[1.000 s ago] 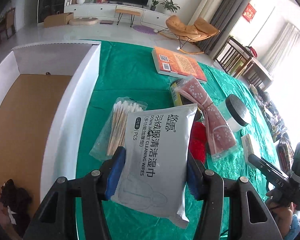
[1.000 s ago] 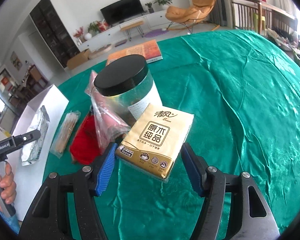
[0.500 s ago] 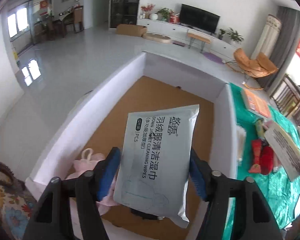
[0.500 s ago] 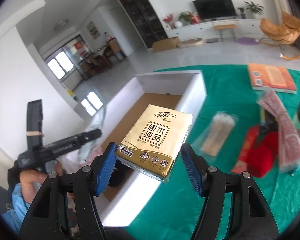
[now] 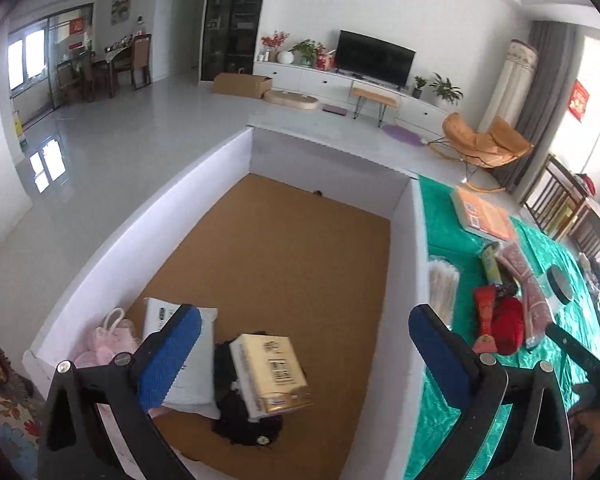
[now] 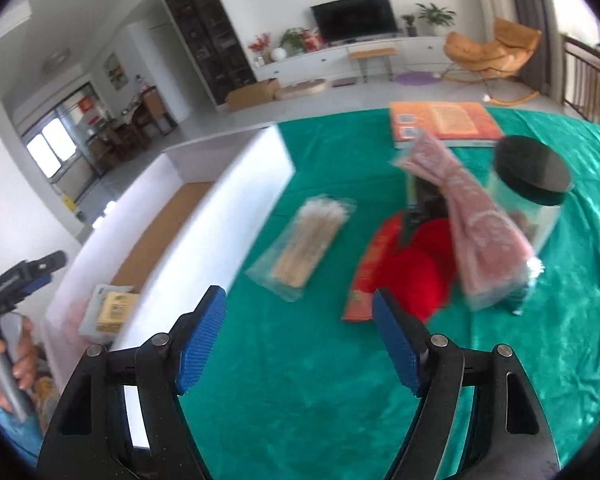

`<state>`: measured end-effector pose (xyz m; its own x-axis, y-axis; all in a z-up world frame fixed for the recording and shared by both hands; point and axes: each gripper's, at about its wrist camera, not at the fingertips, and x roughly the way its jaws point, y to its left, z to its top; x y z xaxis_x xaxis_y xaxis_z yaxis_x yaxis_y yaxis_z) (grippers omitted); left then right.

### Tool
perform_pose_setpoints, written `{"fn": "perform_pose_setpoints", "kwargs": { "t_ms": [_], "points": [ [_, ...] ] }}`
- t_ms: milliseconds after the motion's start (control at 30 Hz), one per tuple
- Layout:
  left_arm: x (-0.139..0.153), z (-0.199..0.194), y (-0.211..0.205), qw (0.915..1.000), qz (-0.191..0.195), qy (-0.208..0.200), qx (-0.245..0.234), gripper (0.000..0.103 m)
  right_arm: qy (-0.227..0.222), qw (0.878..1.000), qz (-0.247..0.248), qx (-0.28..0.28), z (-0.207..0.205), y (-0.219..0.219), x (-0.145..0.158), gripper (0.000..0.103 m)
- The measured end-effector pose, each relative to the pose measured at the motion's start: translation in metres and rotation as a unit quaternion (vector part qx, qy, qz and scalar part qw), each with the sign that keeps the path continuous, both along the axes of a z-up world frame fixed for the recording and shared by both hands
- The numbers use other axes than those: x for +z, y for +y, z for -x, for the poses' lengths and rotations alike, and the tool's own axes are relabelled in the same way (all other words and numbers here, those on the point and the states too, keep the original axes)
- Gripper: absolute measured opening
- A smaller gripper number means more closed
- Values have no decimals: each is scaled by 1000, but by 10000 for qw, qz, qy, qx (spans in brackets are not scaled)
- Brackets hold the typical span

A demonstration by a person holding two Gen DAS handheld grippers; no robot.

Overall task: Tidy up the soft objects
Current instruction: 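Carry the wipes packet and tissue pack over the white box and release both, then grasp the pink floral wrapped packet with the right tool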

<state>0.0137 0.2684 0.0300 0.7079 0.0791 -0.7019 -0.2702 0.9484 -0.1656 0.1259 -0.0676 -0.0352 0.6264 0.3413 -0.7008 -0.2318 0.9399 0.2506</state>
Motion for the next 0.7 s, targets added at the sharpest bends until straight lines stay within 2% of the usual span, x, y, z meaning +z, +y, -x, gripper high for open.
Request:
{"fn": "perform_pose_setpoints", "kwargs": {
  "t_ms": [100,167,300,367,400,433,467,533,700],
  "points": [
    [9,3,-35,9987,-27,-136,-493,103,120,9977,219,-630,-39,-50,4,79],
    [13,1,-55,9969,-21,-126,-771,103,352,9971,258,-623,-59,-63,5,79],
    [19,1,-89,9926,53,-11,-1209,103,844,9939,605,-373,-79,-52,-10,77],
    [20,3,-101,9903,61,20,-1385,103,872,9924,793,-342,-83,-46,-19,75],
    [21,5,-107,9892,50,34,-1466,103,858,9916,904,-335,-82,-43,-22,70],
    [22,5,-111,9881,38,44,-1539,103,834,9909,1007,-311,-82,-41,-24,41],
    [22,6,-116,9871,26,44,-1602,103,794,9906,1077,-288,-79,-39,-25,28],
    [20,7,-125,9852,7,56,-1714,103,688,9921,1025,-203,-65,-37,-20,21],
    [2,1,-146,9805,-22,328,-1940,103,341,9979,552,67,-6,-46,5,20]
  ]
}}
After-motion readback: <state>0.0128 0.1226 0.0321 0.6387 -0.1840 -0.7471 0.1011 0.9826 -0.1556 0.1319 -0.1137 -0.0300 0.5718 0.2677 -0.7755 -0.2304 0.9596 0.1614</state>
